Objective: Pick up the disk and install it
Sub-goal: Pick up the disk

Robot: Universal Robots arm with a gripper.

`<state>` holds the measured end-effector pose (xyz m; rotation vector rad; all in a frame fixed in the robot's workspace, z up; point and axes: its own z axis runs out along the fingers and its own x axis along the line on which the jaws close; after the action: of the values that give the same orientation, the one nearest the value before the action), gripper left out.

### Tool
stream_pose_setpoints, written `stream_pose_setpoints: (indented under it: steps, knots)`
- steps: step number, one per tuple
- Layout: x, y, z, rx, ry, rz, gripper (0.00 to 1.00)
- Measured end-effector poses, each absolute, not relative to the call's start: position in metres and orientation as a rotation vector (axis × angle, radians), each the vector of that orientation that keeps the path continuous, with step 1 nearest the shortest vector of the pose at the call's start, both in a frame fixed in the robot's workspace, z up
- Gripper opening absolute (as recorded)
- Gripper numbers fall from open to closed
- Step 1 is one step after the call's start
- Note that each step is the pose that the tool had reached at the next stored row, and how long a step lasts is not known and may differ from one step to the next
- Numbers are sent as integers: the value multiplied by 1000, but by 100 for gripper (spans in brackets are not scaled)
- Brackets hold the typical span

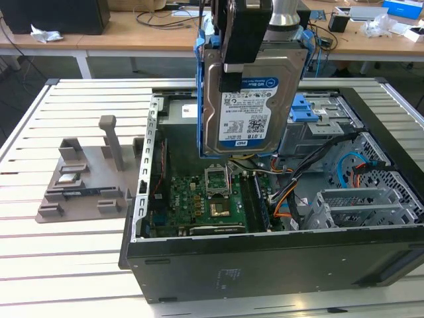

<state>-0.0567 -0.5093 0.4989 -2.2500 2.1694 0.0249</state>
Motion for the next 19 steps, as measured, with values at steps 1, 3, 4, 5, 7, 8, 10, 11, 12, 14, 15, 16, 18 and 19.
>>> stream_pose_setpoints:
  steps: [1,3,4,5,7,8,10,11,12,14,15,16,18,19]
  knots:
    - [-56,-513,499,-2250,2169,25,37]
    - [-52,-518,499,-2249,2168,28,37]
    - [-51,-519,499,-2247,2167,31,37]
    - [-50,-520,499,-2243,2164,38,37]
    - [-47,-520,499,-2236,2162,47,37]
    - [-45,-520,499,-2234,2164,47,37]
    - [-37,-521,499,-2233,2165,47,37]
    - [-32,-521,499,-2233,2166,47,37]
    - [-27,-521,499,-2233,2166,48,37]
    - [-14,-521,499,-2233,2167,48,37]
    - [-12,-521,499,-2232,2167,49,37]
    - [-9,-521,498,-2233,2167,49,37]
    - [-4,-521,498,-2233,2167,49,37]
    - [-2,-521,498,-2233,2168,49,37]
